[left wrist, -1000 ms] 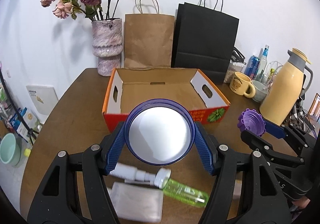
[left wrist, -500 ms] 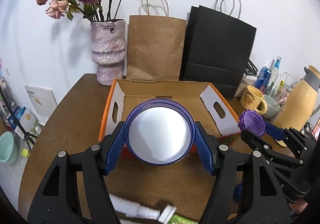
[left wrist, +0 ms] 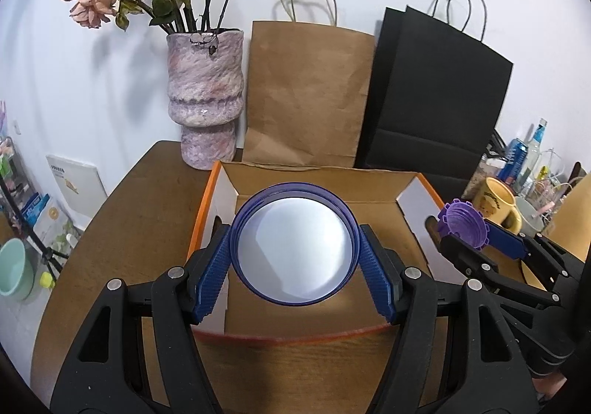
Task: Organize rigid objects
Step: 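Carry the lid in the left gripper and the cap in the right gripper over the cardboard box, then open the left gripper dropping the lid while the right gripper releases the purple cap into the box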
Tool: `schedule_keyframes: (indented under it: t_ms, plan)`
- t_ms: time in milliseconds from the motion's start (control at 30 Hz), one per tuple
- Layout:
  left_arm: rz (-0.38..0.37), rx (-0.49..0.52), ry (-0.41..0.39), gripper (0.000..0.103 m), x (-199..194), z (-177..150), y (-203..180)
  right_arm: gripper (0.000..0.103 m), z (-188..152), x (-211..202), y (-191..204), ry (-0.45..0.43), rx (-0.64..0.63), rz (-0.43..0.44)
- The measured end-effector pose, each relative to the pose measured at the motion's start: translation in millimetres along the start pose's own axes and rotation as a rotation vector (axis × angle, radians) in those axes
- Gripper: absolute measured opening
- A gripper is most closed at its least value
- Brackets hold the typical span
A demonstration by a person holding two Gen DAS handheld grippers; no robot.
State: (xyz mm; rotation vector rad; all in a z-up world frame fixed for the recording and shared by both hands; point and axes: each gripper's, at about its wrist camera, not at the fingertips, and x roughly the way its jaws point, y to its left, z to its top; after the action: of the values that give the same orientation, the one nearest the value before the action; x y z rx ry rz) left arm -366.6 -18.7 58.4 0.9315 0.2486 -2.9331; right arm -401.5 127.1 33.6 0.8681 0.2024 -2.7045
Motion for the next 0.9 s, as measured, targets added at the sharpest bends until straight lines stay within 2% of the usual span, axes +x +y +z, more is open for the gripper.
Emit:
schedule_keyframes:
  t_ms: [367, 900]
  plan:
    - [0.055, -0.018, 0.027, 0.063, 33.9, 11.3, 15.0, 0.057, 0.7, 44.6, -5.3, 0.04, 0.008, 0.013]
    - [0.092, 0.032, 0.11, 0.063, 66.8, -4.1, 8.6, 0.057, -8.6, 64.9, -14.0, 0.084, 0.018, 0.016]
